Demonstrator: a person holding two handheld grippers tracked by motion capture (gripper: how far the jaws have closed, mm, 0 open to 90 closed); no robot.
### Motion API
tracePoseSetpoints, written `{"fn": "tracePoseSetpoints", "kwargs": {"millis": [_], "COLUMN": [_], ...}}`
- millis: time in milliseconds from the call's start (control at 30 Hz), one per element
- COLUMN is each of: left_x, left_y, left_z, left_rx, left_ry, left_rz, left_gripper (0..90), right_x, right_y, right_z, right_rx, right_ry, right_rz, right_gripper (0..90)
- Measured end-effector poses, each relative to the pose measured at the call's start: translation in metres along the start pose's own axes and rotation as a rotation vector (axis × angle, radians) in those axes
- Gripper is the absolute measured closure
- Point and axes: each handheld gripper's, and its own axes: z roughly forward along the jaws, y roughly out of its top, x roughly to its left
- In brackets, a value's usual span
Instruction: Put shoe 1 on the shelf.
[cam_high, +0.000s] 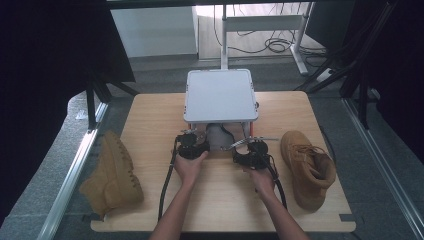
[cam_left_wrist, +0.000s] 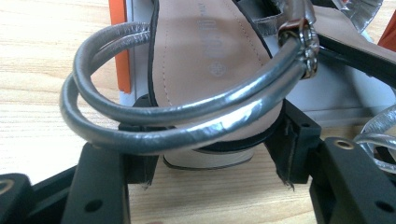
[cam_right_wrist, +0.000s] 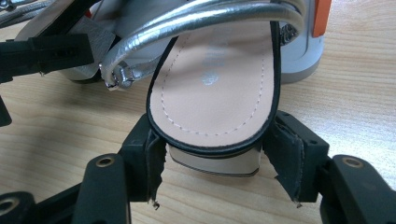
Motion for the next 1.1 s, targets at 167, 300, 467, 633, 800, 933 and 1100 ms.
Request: {"fn": "tracePoseSetpoints", "kwargs": {"millis": [167,300,467,633,800,933,1100], "left_x": [0.000,0.000,0.000,0.000,-0.001,-0.001,-0.001], "left_y": [0.000,0.000,0.000,0.000,0.000,0.000,0.000], "left_z": [0.000,0.000,0.000,0.000,0.000,0.000,0.000], "left_rx": [0.001,0.000,0.002,0.001,0.001,0.002,0.003], "left_ry": [0.000,0.001,0.000,0.003,0.003,0.003,0.005], "left_rz": [-0.001,0.001,0.001,0.004,0.004,0.005,0.007], "left_gripper": [41.4,41.4,41.4,41.4,41.4,41.4,41.4], "right_x": [0.000,-0.001,-0.001,-0.001,-0.001,0.000,0.000], "right_y": [0.003,0.006,0.007,0.009,0.010,0.012,0.014], "right_z": [0.001,0.003,0.006,0.009,0.013,0.016,0.017], "right_rx": [-0.006,-0.010,-0.013,-0.012,-0.006,-0.002,-0.009], "right_ry": [-0.003,-0.001,-0.001,0.001,-0.002,-0.004,-0.005], "right_rz": [0.006,0.022,0.031,0.039,0.037,0.042,0.049], "right_gripper": [40.1,40.2,40.2,40.1,40.1,40.1,40.1]}}
